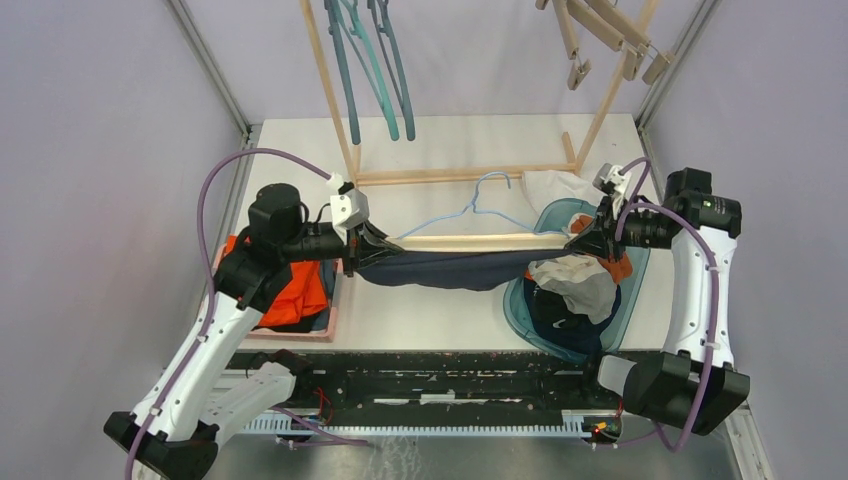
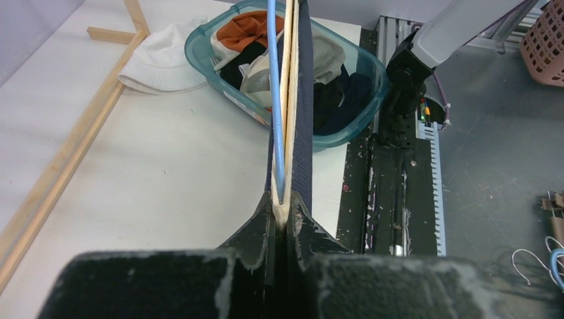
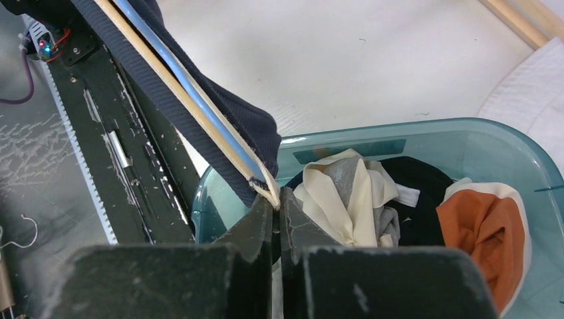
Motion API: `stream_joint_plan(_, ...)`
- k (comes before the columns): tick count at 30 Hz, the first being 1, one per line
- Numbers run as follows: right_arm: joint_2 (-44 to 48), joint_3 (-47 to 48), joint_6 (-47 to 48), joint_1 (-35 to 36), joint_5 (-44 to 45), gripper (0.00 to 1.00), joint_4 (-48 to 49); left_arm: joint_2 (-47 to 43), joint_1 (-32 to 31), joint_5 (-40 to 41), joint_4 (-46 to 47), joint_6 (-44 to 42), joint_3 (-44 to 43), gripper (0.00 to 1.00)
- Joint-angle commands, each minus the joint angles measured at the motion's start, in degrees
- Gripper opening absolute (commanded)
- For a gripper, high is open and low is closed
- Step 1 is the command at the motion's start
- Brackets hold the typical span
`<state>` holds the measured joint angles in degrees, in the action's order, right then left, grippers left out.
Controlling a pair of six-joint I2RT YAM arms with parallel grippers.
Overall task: Remove the underwear clipped to the hanger
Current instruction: Remove the underwear from the hanger.
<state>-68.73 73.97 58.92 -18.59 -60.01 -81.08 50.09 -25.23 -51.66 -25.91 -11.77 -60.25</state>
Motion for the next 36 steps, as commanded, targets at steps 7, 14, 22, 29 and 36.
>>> stream_joint_plan(7,2.1,-0.1,7.4,-3.6,1.4,0.01,-2.5,-1.3,2.3,-1.7,11.8,8.4,-0.4,0.03)
stream_joint_plan(14,6.0,-1.2,2.2,-3.5,-4.0,0.01,-0.5,0.4,2.2,-1.2,18.8,15.1,0.3,0.03)
stream_joint_plan(22,10.7,-4.4,-15.9,3.0,-8.5,0.01,11.1,2.8,1.5,1.0,24.0,18.2,-0.7,0.03)
stream_joint_plan(29,18.9,-15.2,-42.3,15.9,-0.9,0.07,41.1,3.9,0.8,3.3,29.1,23.1,-0.1,0.03)
stream_joint_plan(36,16.3,-13.0,-45.1,18.0,2.1,0.23,42.1,2.6,0.7,4.8,24.9,17.4,1.3,0.03)
